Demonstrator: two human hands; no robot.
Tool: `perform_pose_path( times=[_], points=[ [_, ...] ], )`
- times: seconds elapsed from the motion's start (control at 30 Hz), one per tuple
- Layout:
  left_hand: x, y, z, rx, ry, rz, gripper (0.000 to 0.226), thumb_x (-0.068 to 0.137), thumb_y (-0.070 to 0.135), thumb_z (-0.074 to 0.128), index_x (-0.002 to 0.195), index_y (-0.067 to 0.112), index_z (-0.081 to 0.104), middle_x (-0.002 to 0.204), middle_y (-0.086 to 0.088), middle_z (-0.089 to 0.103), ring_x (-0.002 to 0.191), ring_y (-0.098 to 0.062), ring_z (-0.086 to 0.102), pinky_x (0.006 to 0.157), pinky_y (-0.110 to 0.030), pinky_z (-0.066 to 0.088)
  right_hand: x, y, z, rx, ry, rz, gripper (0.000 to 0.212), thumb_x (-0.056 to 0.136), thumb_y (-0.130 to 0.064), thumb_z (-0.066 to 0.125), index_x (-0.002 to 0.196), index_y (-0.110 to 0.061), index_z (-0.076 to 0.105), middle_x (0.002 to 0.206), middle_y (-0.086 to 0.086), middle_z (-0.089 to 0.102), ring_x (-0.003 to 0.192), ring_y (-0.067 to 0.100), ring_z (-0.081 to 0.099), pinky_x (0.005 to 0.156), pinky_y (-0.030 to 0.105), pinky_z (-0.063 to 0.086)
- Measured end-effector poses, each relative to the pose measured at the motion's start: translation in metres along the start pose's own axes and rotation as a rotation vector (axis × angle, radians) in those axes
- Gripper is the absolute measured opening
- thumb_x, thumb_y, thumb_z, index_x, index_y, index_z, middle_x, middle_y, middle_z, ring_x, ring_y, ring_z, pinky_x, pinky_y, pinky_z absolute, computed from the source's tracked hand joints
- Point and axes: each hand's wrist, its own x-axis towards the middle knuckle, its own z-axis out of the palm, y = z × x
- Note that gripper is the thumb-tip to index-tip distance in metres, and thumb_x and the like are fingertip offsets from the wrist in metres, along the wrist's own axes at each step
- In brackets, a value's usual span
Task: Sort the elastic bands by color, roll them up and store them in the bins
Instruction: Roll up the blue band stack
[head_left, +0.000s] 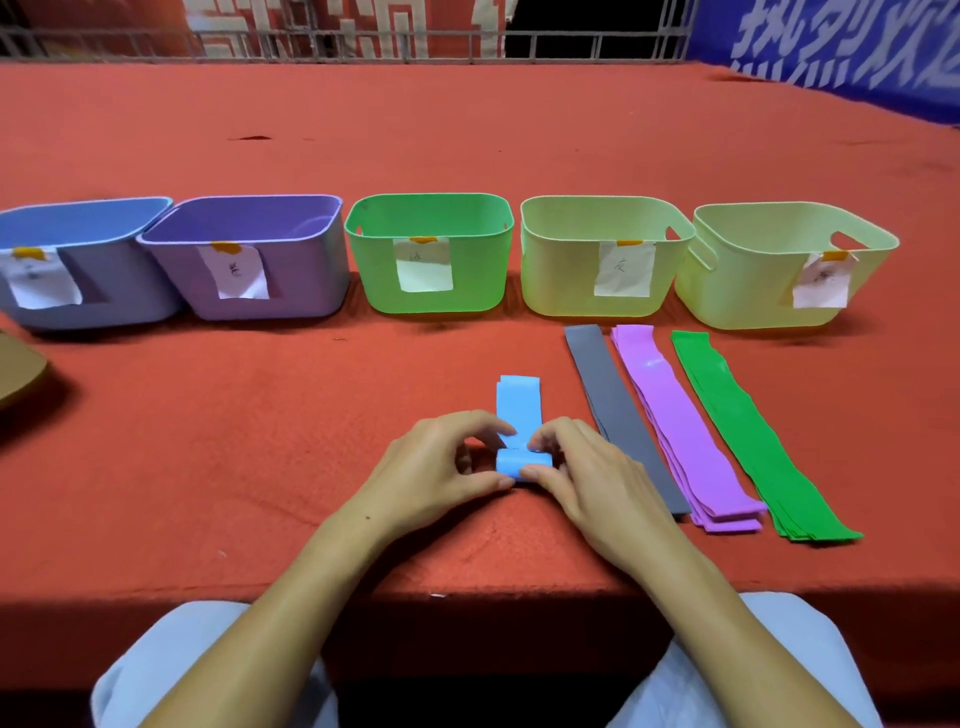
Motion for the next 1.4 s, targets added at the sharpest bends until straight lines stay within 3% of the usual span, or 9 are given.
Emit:
perform_pose_path(
  times=[0.17, 0.3, 0.47, 0.7, 0.87, 0.97, 1.13, 1.27, 1.4],
  points=[
    [-0.003, 0.009, -0.005, 0.179, 0.031, 0.036, 0.032, 0.093, 0.062, 0.069, 0.119, 0.044, 0.067, 0.113, 0.027, 0.072, 0.087, -0.003, 0.064, 0.077, -0.036, 0.054, -0.006, -0.002, 0.0, -0.031, 0.058, -0.011, 0.024, 0.102, -0.055, 0.05, 0.12, -0.039, 0.054, 0.113, -0.018, 0.054, 0.096, 0.009, 0.064, 0.082, 0.041, 0.053],
    [-0.003, 0.015, -0.01, 0.228, -0.02, 0.023, 0.032, 0.098, 0.06, 0.063, 0.124, 0.041, 0.066, 0.121, 0.022, 0.071, 0.105, -0.006, 0.066, 0.084, -0.038, 0.054, -0.009, -0.004, -0.001, -0.045, 0.04, -0.048, 0.033, 0.095, -0.059, 0.061, 0.12, -0.039, 0.055, 0.116, -0.021, 0.043, 0.086, 0.003, 0.062, 0.074, 0.037, 0.054],
    [-0.004, 0.017, -0.007, 0.219, -0.054, -0.006, 0.025, 0.103, 0.054, 0.057, 0.123, 0.04, 0.062, 0.121, 0.02, 0.063, 0.107, -0.008, 0.063, 0.088, -0.042, 0.053, -0.009, -0.001, -0.003, -0.052, 0.038, -0.039, 0.04, 0.09, -0.05, 0.074, 0.123, -0.042, 0.051, 0.107, -0.022, 0.053, 0.091, 0.001, 0.059, 0.075, 0.033, 0.051],
    [-0.005, 0.014, -0.004, 0.259, -0.042, -0.041, 0.033, 0.105, 0.06, 0.045, 0.126, 0.041, 0.062, 0.123, 0.021, 0.05, 0.103, -0.008, 0.064, 0.082, -0.041, 0.053, -0.006, -0.001, -0.004, -0.104, -0.017, -0.055, 0.034, 0.1, -0.055, 0.056, 0.131, -0.041, 0.055, 0.115, -0.019, 0.052, 0.099, 0.004, 0.061, 0.079, 0.036, 0.049],
    [-0.009, 0.016, -0.006, 0.189, -0.003, 0.016, 0.046, 0.093, 0.071, 0.062, 0.129, 0.045, 0.052, 0.12, 0.023, 0.056, 0.088, 0.015, 0.053, 0.074, -0.031, 0.051, -0.006, -0.002, -0.004, -0.129, -0.031, -0.031, 0.037, 0.102, -0.056, 0.049, 0.134, -0.037, 0.055, 0.127, -0.015, 0.045, 0.101, 0.012, 0.063, 0.078, 0.038, 0.049],
    [-0.009, 0.017, -0.004, 0.228, -0.02, 0.042, 0.049, 0.087, 0.063, 0.074, 0.127, 0.046, 0.051, 0.118, 0.023, 0.055, 0.083, 0.004, 0.052, 0.074, -0.038, 0.054, -0.004, -0.001, -0.004, -0.158, -0.043, -0.024, 0.038, 0.103, -0.055, 0.046, 0.136, -0.037, 0.054, 0.129, -0.015, 0.042, 0.101, 0.013, 0.063, 0.076, 0.036, 0.046],
    [-0.006, 0.015, -0.003, 0.253, -0.013, 0.046, 0.036, 0.092, 0.059, 0.068, 0.122, 0.046, 0.055, 0.113, 0.022, 0.059, 0.086, -0.005, 0.059, 0.071, -0.04, 0.055, -0.005, 0.001, -0.005, -0.138, -0.07, -0.022, 0.043, 0.105, -0.058, 0.038, 0.14, -0.04, 0.054, 0.126, -0.018, 0.046, 0.108, 0.008, 0.06, 0.082, 0.034, 0.046],
    [-0.006, 0.012, -0.005, 0.267, -0.04, 0.028, 0.036, 0.095, 0.058, 0.065, 0.127, 0.045, 0.055, 0.115, 0.021, 0.061, 0.094, -0.006, 0.062, 0.077, -0.042, 0.056, -0.008, 0.0, -0.003, -0.06, -0.028, -0.034, 0.044, 0.102, -0.06, 0.049, 0.14, -0.039, 0.05, 0.122, -0.021, 0.049, 0.105, 0.0, 0.058, 0.085, 0.031, 0.045],
    [-0.006, 0.013, -0.005, 0.291, -0.052, 0.032, 0.034, 0.097, 0.06, 0.063, 0.127, 0.046, 0.055, 0.116, 0.021, 0.059, 0.095, -0.007, 0.063, 0.077, -0.044, 0.056, -0.008, 0.002, -0.003, -0.049, -0.034, -0.063, 0.042, 0.092, -0.058, 0.068, 0.124, -0.042, 0.047, 0.116, -0.023, 0.049, 0.092, -0.004, 0.051, 0.078, 0.029, 0.042]
  ],
)
